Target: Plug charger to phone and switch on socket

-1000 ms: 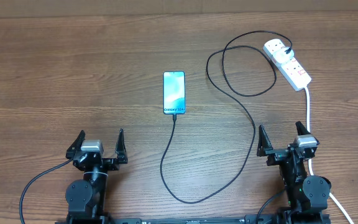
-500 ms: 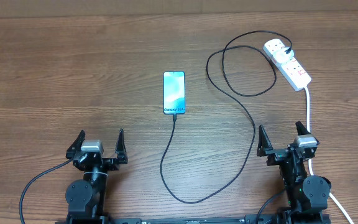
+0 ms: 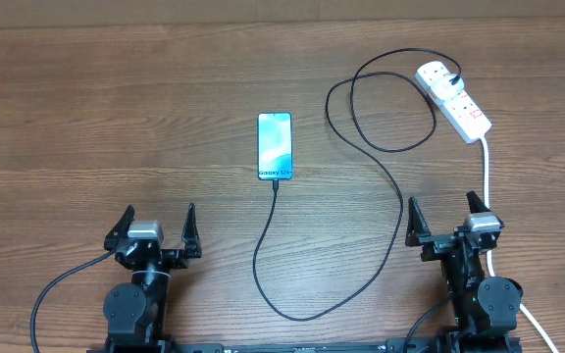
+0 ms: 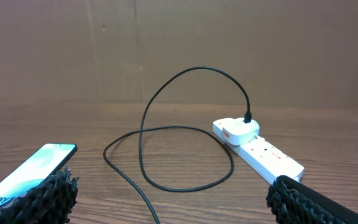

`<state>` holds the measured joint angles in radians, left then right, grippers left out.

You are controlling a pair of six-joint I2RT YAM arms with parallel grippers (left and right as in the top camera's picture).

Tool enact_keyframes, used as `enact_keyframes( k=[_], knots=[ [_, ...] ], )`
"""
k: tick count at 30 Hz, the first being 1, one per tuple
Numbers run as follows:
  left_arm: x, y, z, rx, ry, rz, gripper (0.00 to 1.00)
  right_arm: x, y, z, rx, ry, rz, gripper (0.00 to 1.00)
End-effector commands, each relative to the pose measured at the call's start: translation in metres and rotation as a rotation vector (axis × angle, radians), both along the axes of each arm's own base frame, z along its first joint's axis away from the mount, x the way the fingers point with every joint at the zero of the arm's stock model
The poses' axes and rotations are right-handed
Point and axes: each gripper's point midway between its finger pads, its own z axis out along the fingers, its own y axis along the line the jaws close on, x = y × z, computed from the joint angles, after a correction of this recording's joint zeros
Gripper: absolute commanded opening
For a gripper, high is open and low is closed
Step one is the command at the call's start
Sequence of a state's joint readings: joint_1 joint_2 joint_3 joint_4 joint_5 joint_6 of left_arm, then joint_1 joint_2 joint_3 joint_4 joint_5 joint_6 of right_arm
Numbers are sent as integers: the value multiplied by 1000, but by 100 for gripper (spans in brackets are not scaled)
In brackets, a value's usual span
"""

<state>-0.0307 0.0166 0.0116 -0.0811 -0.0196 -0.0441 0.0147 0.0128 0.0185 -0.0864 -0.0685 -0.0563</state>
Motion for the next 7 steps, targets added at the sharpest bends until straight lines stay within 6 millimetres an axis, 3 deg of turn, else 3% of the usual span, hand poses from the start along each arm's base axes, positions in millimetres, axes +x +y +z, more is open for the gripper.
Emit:
enact_keyframes(
  k=[1, 7],
  knots=[
    [0, 2, 1, 25, -10, 6, 100, 0, -1, -1, -4, -6, -8, 100],
    [0, 2, 0, 25, -10, 6, 100, 0, -1, -1, -4, -6, -8, 100]
  ],
)
